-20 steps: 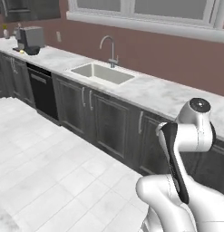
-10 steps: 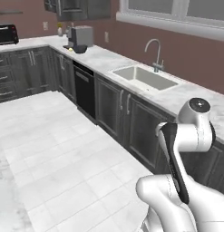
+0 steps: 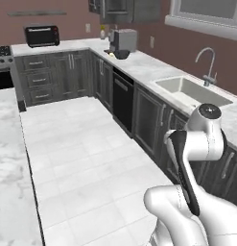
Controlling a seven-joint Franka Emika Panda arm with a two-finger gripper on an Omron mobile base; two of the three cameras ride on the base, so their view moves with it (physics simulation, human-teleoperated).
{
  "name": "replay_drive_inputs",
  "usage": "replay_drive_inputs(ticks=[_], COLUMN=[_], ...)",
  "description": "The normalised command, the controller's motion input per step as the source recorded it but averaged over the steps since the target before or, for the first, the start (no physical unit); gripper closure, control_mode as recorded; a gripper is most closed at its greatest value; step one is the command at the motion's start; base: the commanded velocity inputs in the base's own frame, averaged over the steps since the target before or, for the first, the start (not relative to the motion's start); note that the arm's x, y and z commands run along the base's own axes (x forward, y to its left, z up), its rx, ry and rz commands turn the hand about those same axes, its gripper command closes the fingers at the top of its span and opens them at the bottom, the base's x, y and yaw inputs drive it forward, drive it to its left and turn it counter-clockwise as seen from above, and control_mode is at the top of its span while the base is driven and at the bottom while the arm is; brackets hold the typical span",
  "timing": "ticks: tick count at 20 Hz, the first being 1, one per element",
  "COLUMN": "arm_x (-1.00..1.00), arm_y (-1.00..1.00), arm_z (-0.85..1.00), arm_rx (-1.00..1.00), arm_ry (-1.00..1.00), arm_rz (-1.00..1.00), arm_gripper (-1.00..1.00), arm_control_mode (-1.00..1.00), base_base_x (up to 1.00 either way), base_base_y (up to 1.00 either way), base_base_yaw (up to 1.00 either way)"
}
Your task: Pick the egg and butter from the fridge and place them by the bowl for mixing.
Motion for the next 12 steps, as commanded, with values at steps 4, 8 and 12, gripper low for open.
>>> replay_drive_inputs(ticks=[4,8,12], arm_x=[0.0,0.0,0.0], arm_y=[0.0,0.0,0.0], arm_z=[0.0,0.0,0.0], arm_rx=[0.0,0.0,0.0], arm_ry=[0.0,0.0,0.0], arm_rz=[0.0,0.0,0.0], arm_gripper=[1.0,1.0,1.0], arm_control_mode=[1.0,1.0,1.0], base_base_x=[0.76,0.78,0.8], base_base_y=[-0.11,-0.09,-0.08], base_base_yaw=[0.27,0.25,0.24])
